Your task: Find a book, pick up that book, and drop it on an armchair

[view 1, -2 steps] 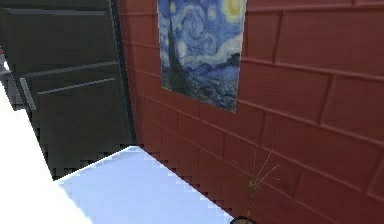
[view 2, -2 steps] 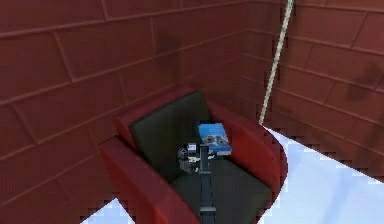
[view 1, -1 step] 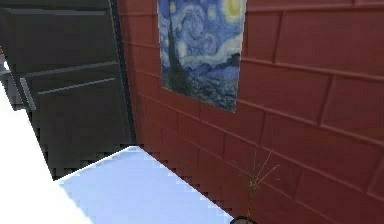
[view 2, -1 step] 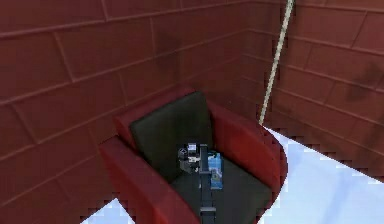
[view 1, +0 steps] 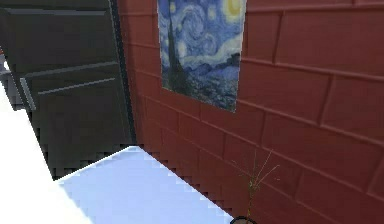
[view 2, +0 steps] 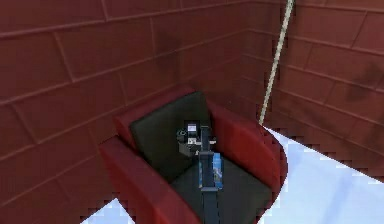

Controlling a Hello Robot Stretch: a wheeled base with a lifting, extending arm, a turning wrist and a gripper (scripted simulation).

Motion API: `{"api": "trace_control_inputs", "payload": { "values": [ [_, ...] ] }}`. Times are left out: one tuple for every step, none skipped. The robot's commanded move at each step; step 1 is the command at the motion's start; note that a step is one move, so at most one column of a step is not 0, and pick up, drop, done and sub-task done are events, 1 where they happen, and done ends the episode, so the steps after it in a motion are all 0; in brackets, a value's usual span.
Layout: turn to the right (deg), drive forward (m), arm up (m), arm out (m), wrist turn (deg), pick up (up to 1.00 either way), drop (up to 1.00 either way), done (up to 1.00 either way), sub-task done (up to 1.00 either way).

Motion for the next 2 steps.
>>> {"api": "trace_control_inputs", "payload": {
  "values": [
    [0.0,0.0,0.0,-0.08,0.0,0.0,0.0,0.0,0.0],
    [0.0,0.0,0.0,0.0,0.0,0.0,0.0,1.0,0.0]
  ]
}}
